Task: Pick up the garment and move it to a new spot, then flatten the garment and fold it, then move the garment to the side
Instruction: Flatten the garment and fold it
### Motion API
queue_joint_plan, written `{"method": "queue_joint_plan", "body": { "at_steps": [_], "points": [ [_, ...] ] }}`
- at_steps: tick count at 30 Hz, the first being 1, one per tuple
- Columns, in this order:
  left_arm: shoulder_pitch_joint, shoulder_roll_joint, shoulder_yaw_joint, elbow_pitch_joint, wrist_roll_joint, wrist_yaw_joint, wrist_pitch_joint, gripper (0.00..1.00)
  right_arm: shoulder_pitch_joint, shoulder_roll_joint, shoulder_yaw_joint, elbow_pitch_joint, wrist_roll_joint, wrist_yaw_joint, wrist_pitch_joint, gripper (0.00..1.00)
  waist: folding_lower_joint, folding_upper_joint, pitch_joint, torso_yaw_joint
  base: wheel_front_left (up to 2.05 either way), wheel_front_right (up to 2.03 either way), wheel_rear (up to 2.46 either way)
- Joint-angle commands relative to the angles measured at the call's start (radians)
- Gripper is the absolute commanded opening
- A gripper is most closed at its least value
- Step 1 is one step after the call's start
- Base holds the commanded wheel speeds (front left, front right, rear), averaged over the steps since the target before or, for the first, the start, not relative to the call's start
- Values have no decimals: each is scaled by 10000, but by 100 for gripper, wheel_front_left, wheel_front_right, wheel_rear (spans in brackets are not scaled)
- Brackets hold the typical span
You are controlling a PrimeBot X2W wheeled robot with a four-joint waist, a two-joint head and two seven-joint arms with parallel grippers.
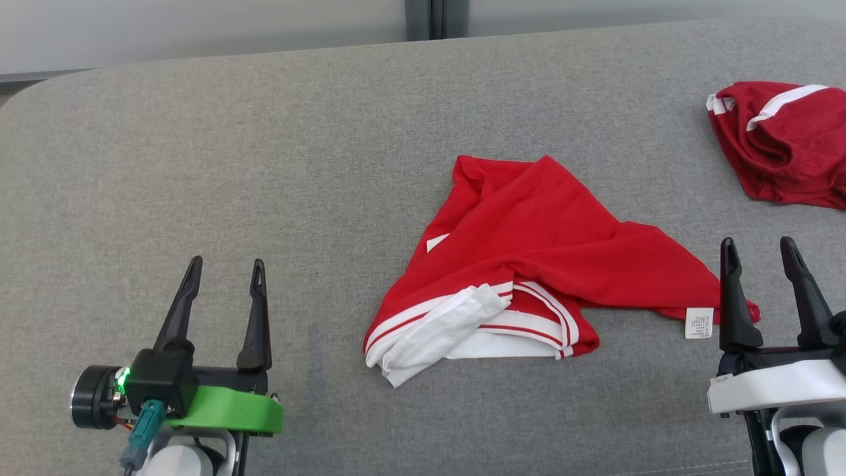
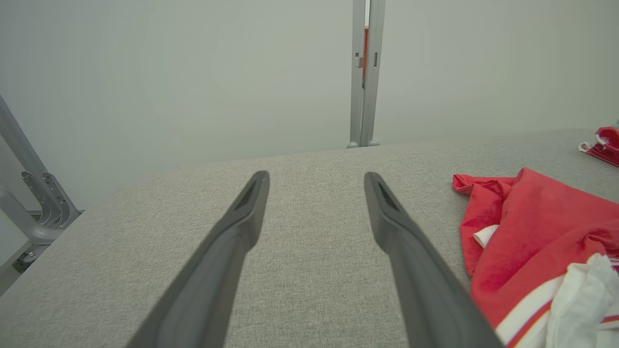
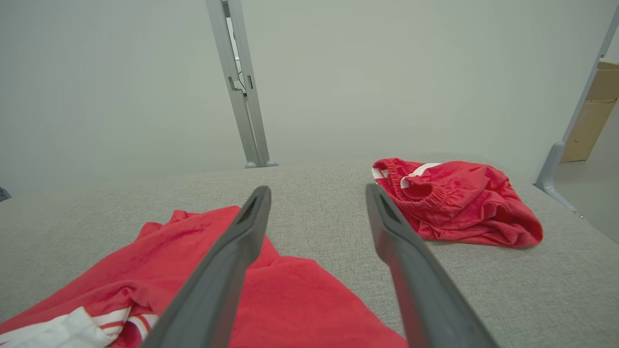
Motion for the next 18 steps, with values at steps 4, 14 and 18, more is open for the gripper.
{"method": "queue_joint_plan", "body": {
  "at_steps": [4,14,18],
  "points": [
    [-59,39,-81,-106,-60,10,42,100,-95,-23,39,53,25,-15,-15,100,0,0,12,-12,0,0,0],
    [-449,-246,-824,-116,-290,-584,567,100,-179,15,94,30,90,-15,27,100,0,0,207,5,0,0,0],
    [-897,-585,-1638,408,-540,-1245,1416,100,-290,27,192,-1,72,-14,24,100,0,0,431,-25,0,0,0]
  ]
}}
